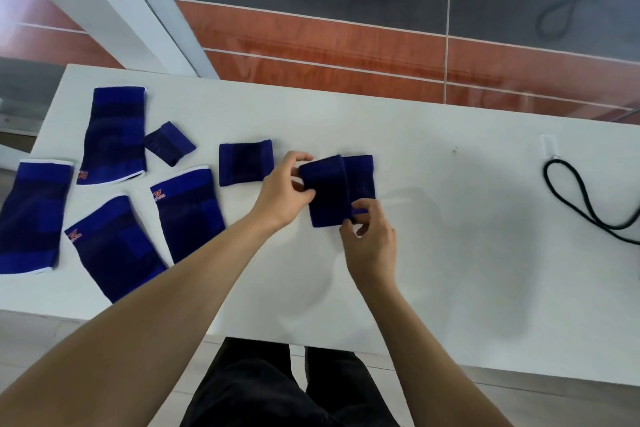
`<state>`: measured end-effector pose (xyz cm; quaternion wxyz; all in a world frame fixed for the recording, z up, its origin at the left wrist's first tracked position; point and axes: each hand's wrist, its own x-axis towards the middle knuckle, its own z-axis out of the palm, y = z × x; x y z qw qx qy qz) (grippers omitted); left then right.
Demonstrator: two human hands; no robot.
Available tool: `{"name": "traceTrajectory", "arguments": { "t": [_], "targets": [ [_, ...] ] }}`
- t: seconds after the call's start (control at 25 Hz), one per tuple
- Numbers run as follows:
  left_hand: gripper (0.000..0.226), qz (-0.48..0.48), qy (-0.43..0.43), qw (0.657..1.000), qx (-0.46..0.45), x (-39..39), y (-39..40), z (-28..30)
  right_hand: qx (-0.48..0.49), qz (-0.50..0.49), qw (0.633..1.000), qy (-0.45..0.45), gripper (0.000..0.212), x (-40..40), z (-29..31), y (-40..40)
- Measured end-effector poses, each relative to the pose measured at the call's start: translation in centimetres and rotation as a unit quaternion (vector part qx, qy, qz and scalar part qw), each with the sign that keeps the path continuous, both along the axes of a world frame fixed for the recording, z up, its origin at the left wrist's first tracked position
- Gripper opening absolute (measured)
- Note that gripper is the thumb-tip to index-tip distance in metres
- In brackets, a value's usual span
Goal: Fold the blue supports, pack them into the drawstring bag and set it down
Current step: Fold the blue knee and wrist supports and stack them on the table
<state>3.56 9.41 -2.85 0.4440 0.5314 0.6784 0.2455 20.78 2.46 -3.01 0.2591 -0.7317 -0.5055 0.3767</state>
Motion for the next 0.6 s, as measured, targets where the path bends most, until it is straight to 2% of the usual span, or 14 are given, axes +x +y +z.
{"name": "traceTrajectory", "arguments": {
  "t": [0.12,0.24,0.36,0.6],
  "targets": [
    [0.038,-0.031,-0.045,0.998,-0.021,2.3,2.9,0.8,-0.012,-0.034,0.999,-0.013,0.024,1.9,-0.3,1.4],
    [0.02,-0.023,-0.011,1.0,0.007,3.9,4.2,0.1,-0.01,-0.052,0.998,-0.026,0.012,3.1,-0.8,2.1],
    [0.017,-0.022,0.042,0.999,0.021,4.4,4.6,-0.8,-0.016,-0.055,0.997,-0.051,0.009,3.8,-1.2,2.4],
    [0.014,-0.025,0.066,0.997,0.018,4.4,5.0,-2.9,-0.027,-0.052,0.995,-0.077,0.008,4.0,-1.8,3.0]
  ]
}}
